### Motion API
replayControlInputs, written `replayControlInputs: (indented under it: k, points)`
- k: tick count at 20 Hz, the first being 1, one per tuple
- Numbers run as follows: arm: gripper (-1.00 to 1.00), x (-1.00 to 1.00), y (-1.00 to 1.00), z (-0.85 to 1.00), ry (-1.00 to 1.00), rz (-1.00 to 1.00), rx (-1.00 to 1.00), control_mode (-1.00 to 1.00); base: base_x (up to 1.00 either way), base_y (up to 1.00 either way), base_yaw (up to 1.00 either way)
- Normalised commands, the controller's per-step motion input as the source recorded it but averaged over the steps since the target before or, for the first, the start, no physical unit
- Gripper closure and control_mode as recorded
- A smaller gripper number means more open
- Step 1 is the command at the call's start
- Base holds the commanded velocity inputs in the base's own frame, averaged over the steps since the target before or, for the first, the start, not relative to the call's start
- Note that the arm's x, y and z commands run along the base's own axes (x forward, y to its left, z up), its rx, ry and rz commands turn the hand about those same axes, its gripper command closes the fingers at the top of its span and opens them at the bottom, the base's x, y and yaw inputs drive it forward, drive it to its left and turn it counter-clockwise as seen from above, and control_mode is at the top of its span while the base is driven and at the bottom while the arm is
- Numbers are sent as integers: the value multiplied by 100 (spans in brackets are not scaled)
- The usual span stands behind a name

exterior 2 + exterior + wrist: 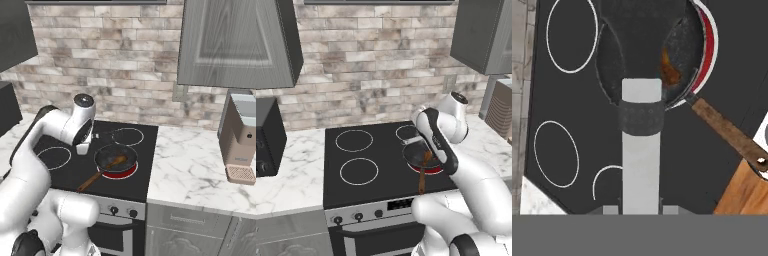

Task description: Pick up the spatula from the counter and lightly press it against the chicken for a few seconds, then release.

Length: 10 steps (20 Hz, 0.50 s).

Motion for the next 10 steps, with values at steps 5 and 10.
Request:
replayControlInputs:
  k: [5, 10]
  points:
    - [100, -52, 5, 28, -24, 4, 0, -100, 0, 0, 0]
    - [100, -36, 20, 36, -17, 7, 0, -100, 0, 0, 0]
